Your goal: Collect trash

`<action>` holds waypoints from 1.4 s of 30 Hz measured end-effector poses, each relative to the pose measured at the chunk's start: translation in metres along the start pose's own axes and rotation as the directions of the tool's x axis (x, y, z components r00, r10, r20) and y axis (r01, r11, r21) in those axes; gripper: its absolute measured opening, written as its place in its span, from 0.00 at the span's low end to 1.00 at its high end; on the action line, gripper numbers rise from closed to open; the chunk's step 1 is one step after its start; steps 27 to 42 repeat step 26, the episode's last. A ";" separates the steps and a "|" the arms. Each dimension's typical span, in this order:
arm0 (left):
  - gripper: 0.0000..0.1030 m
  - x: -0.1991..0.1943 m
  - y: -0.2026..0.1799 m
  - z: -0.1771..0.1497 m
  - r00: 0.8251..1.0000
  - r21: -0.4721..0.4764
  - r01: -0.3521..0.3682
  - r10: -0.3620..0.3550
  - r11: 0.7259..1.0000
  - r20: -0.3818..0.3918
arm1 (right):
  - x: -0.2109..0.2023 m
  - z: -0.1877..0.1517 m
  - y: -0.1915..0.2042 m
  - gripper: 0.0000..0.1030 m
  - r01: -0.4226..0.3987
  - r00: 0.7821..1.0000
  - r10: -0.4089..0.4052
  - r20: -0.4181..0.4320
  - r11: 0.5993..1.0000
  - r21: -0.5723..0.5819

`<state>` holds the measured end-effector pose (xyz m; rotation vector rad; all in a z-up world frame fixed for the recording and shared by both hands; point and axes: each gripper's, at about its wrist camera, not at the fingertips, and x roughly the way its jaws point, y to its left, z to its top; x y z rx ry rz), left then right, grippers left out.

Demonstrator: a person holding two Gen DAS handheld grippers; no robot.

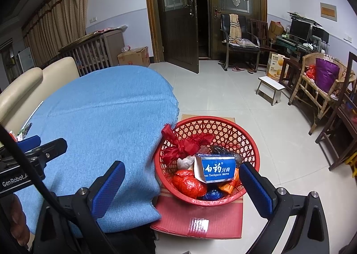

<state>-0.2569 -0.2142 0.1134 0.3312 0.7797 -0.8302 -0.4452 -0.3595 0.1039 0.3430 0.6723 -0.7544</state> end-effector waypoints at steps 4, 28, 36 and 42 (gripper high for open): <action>0.85 0.000 -0.001 0.000 1.000 0.003 0.001 -0.001 1.000 0.003 | 0.001 0.002 0.000 1.00 0.003 1.000 -0.003 -0.005 1.000 0.001; 0.85 -0.006 -0.002 -0.002 0.999 0.025 0.041 -0.042 0.999 0.026 | 0.003 0.001 0.002 1.00 0.014 1.000 -0.014 -0.017 1.000 0.010; 0.85 -0.006 -0.002 -0.002 0.999 0.025 0.041 -0.042 0.999 0.026 | 0.003 0.001 0.002 1.00 0.014 1.000 -0.014 -0.017 1.000 0.010; 0.85 -0.006 -0.002 -0.002 0.999 0.025 0.041 -0.042 0.999 0.026 | 0.003 0.001 0.002 1.00 0.014 1.000 -0.014 -0.017 1.000 0.010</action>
